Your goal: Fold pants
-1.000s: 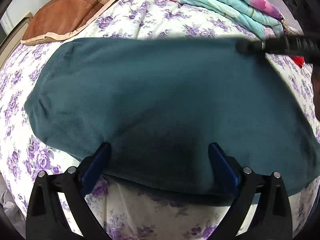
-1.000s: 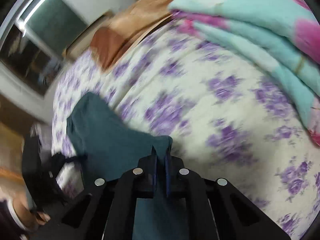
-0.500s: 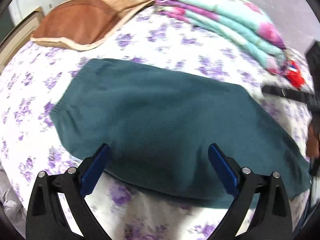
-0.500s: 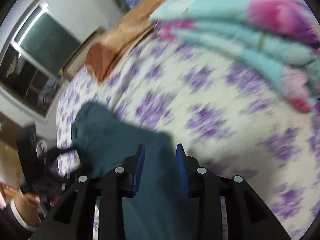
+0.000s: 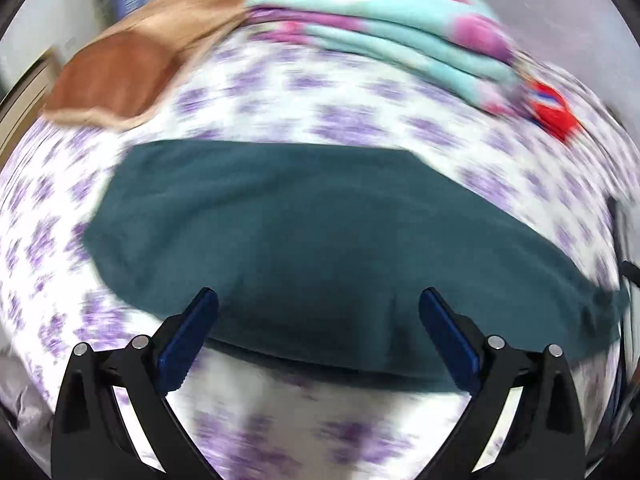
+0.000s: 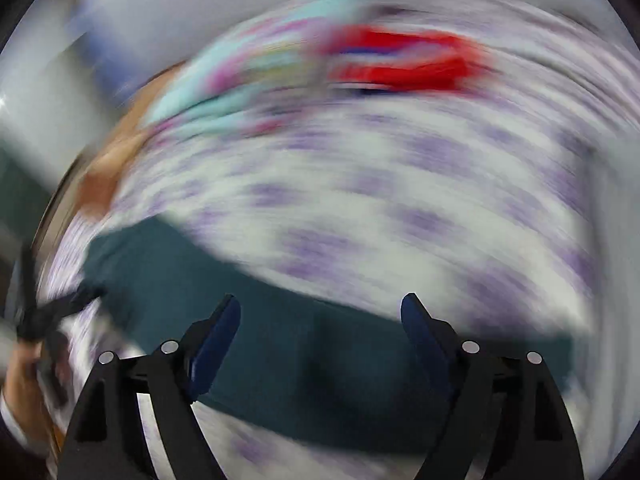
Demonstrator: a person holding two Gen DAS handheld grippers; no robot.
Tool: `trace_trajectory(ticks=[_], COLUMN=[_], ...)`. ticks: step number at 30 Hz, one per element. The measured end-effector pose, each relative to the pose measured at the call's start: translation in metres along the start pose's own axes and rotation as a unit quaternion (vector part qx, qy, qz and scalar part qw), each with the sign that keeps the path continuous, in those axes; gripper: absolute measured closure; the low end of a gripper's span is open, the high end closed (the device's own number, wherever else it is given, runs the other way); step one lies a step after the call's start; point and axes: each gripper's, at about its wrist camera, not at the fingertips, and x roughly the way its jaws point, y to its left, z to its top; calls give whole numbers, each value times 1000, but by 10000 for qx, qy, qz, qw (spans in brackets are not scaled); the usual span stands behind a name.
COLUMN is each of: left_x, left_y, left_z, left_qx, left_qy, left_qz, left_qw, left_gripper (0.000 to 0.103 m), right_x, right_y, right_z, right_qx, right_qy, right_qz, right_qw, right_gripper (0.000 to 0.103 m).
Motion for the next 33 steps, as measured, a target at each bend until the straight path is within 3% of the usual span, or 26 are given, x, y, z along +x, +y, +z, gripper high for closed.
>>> trace_trajectory(ticks=[2,5,7,9,11,17,19,20,21,26,28,30,31,32,33], left_x=[8,17,31,41,44,46,46,46,46,50,52,57,57,57,56], left_y=[-26,-60,-69,-76,-79,-76,-73,-72,-72,-73,-75,-78,-78,-78,-77], left_z=[-8,-25,-24,-30,-34,-32,-29,-29,-30,-30,-29,-27,-27,-28,-28], left_qx=[330,595,605,679,758,598,483,454,445,408,417,395,398,411,431], left_qy=[115,389,551,703,642,729,730,731,734,777,785,789,790,790,795], left_qz=[-183,-316,-485,-377,-257,-281,-310,-309,-300,-293,-284,-285,-275,-265,-256], left_qw=[9992,9970,9955,9945,9947,9952,9957,9958,9959,9957,9956,9957,9957,9957,9956], left_gripper=[5,5,5,5,5,5,5,5,5,5,5,5,5,5,5], right_x=[-29,-46,-45,-38,-25,-7,2,4,4,-41,-50,-44,-42,-39,-37], right_y=[-58,-102,-113,-120,-121,-139,-138,-138,-137,-113,-112,-121,-126,-133,-138], right_z=[-24,-48,-58,-66,-73,-66,-61,-60,-58,-56,-61,-68,-71,-73,-74], right_qx=[834,1270,1350,1400,1438,1598,1428,1372,1324,962,1024,1325,1453,1627,1789], right_qy=[-195,-250,-218,-101,-18,40,120,154,171,-213,-181,33,14,-45,-79], right_qz=[-468,-863,-912,-819,-758,-658,-706,-700,-673,-614,-493,-285,-281,-288,-211], right_qw=[9952,9878,9864,9867,9867,9849,9872,9879,9888,9932,9934,9908,9890,9862,9836], right_gripper=[20,20,22,39,47,51,63,86,89,90,89,77,67,50,50])
